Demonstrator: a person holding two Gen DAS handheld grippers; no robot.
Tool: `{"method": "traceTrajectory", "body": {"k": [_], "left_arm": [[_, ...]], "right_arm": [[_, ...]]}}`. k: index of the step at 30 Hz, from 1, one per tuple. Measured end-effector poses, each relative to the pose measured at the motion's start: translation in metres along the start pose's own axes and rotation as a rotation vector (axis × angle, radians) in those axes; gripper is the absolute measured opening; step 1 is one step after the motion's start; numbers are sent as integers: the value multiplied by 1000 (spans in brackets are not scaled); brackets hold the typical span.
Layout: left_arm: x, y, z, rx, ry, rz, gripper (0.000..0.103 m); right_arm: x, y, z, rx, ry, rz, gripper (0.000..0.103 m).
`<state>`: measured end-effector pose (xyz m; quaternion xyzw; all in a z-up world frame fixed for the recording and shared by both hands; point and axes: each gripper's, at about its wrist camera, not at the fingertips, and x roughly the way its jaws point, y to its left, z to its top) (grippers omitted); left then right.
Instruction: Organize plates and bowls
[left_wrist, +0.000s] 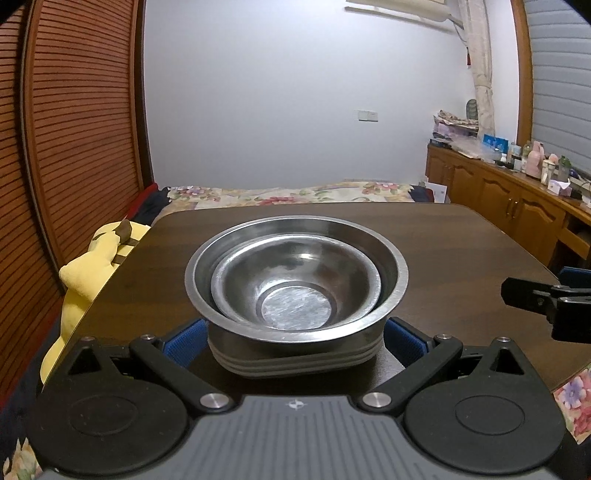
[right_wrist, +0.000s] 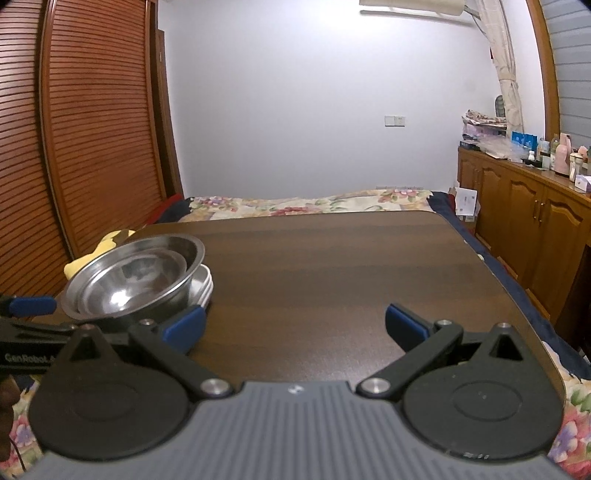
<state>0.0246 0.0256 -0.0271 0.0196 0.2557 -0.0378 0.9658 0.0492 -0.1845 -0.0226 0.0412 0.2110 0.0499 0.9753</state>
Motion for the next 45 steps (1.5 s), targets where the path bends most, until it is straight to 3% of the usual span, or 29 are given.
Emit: {"method": "traceTrajectory", "body": {"k": [45], "left_arm": [[1,7,3,-7,-4,0,103]], "right_arm": [[0,-3,1,-7,0,3,103]]}}
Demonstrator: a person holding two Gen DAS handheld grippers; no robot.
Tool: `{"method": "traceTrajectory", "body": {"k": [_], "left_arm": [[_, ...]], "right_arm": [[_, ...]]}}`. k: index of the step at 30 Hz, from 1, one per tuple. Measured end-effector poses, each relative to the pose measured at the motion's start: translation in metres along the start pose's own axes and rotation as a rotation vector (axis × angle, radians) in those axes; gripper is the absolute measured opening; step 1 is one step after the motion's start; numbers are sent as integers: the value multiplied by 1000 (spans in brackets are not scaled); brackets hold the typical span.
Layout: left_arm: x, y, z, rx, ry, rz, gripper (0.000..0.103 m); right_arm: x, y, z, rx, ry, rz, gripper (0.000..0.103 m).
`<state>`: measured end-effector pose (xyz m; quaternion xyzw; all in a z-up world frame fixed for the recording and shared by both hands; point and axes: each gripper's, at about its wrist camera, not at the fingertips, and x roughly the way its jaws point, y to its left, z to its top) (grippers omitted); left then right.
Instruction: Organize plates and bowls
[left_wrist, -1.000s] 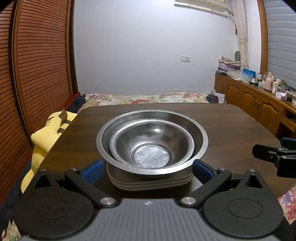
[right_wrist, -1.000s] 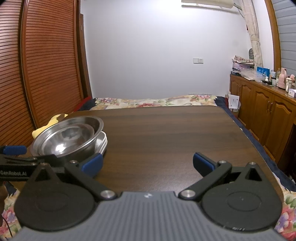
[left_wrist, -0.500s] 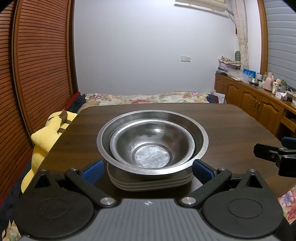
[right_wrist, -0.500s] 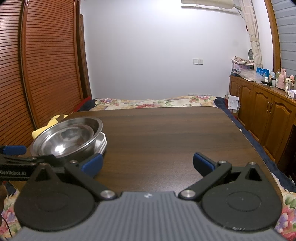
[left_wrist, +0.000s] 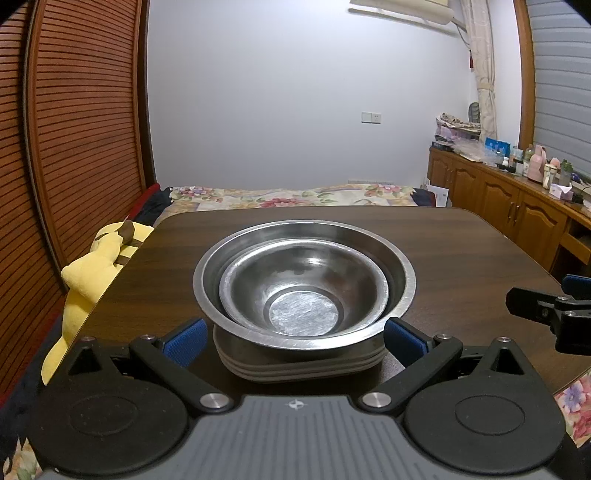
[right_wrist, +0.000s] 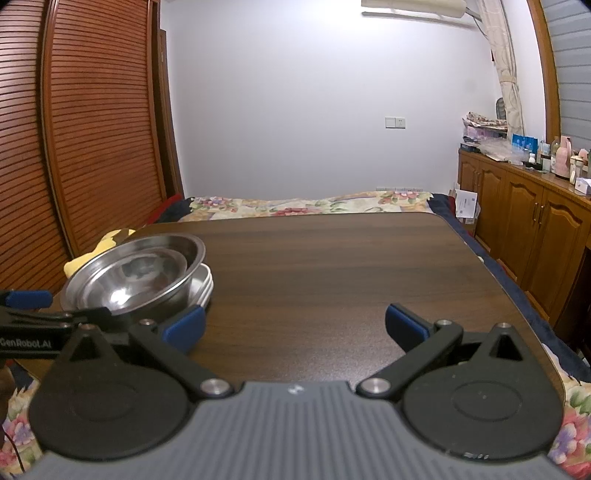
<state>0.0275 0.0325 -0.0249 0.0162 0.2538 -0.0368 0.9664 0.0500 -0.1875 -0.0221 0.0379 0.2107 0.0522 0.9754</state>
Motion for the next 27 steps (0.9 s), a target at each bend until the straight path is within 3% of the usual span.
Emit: {"method": "traceTrajectory", "body": {"k": [27], "left_arm": [[-1,-1,1,-3,-3,2,103]], "right_arm": [[2,0,0,6,-2,-1,103]]}}
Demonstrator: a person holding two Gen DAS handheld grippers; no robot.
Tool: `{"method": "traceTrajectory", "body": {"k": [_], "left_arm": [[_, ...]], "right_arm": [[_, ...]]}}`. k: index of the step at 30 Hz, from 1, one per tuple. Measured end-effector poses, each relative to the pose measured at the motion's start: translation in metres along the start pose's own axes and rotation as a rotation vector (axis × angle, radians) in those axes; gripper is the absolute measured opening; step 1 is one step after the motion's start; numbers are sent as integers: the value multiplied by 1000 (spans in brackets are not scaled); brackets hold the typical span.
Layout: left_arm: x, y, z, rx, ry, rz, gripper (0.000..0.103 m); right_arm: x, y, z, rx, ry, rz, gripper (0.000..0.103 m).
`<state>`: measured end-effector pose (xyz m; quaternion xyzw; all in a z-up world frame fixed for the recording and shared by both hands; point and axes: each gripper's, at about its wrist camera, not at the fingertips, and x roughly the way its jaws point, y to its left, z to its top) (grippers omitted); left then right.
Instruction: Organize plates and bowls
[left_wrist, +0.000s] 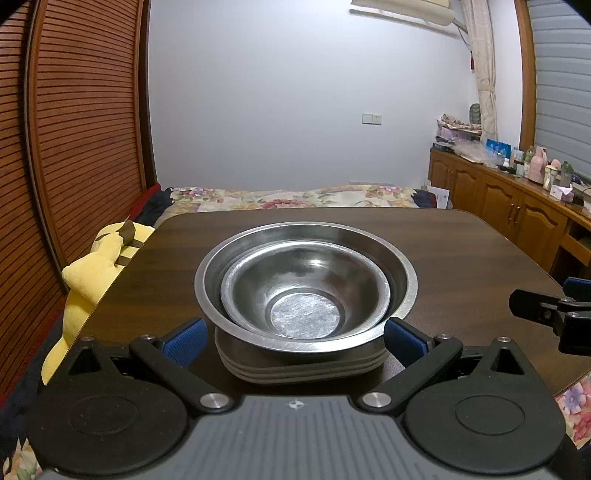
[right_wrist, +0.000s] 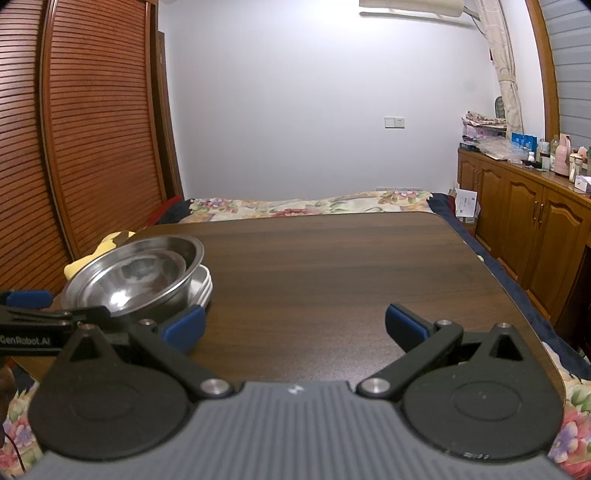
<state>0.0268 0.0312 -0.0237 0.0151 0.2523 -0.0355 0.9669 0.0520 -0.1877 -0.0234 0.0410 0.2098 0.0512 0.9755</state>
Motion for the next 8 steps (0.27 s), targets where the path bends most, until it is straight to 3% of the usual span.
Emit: {"method": "traceTrajectory", "body": {"k": [8], "left_arm": [[0,0,0,0,0,0,103]], "right_arm": [[-1,-2,0,2,-2,-1,103]]}}
